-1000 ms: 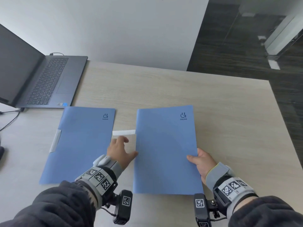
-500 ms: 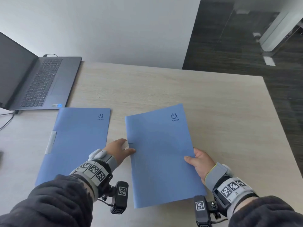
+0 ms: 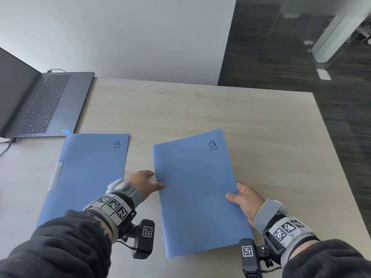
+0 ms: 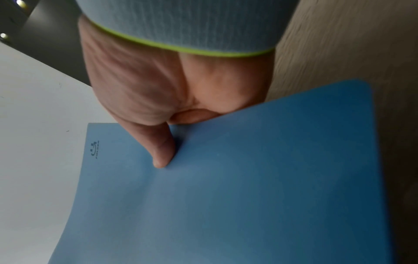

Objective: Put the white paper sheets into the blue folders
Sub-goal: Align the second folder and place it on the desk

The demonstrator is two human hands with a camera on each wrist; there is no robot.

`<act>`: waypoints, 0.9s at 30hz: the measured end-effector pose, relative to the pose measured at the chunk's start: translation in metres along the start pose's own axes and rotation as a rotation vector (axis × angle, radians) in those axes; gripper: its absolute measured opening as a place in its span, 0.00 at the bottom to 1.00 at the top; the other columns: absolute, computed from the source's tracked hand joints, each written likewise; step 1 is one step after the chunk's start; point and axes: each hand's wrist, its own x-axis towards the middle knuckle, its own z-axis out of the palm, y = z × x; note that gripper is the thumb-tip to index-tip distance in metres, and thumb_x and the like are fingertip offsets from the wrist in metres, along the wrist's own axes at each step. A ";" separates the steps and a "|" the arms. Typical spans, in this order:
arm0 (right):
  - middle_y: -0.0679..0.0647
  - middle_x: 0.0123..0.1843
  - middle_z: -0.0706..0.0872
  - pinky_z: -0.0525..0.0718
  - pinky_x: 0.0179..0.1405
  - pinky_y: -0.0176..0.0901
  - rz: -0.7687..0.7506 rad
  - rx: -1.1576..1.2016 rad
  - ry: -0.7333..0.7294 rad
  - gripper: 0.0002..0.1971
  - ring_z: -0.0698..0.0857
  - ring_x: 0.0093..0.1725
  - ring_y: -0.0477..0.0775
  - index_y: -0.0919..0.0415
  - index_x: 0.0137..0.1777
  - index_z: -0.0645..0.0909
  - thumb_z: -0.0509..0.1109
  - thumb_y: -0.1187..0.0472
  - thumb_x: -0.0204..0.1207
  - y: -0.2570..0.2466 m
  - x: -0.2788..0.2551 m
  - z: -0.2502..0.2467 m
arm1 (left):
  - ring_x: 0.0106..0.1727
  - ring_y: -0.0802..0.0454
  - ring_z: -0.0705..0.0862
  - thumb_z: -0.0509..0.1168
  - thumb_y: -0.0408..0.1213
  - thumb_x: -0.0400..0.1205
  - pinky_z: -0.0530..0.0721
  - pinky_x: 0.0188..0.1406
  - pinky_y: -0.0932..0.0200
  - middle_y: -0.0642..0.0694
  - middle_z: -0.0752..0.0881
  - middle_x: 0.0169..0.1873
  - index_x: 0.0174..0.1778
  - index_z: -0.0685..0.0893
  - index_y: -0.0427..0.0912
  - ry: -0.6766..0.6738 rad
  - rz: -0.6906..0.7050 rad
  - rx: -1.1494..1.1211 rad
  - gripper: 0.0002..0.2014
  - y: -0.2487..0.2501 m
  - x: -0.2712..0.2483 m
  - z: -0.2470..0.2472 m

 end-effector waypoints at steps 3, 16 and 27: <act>0.61 0.51 0.93 0.87 0.54 0.63 0.007 0.022 0.012 0.13 0.91 0.48 0.64 0.63 0.54 0.86 0.65 0.78 0.76 0.002 -0.004 -0.006 | 0.44 0.47 0.86 0.72 0.58 0.72 0.80 0.43 0.54 0.46 0.89 0.50 0.65 0.84 0.51 -0.042 -0.030 -0.099 0.27 0.006 -0.002 0.004; 0.65 0.58 0.91 0.86 0.57 0.66 0.018 0.080 0.039 0.14 0.89 0.56 0.69 0.67 0.61 0.83 0.62 0.77 0.79 0.007 -0.018 -0.038 | 0.43 0.36 0.89 0.59 0.40 0.82 0.90 0.41 0.44 0.34 0.89 0.48 0.52 0.81 0.41 -0.075 -0.066 -0.583 0.09 0.058 -0.018 0.041; 0.59 0.55 0.93 0.87 0.51 0.57 -0.013 0.091 0.017 0.15 0.91 0.53 0.62 0.62 0.58 0.85 0.61 0.77 0.80 0.005 -0.020 -0.040 | 0.45 0.38 0.87 0.61 0.36 0.83 0.84 0.57 0.35 0.36 0.89 0.48 0.50 0.85 0.42 -0.069 -0.196 -1.008 0.08 0.074 -0.035 0.049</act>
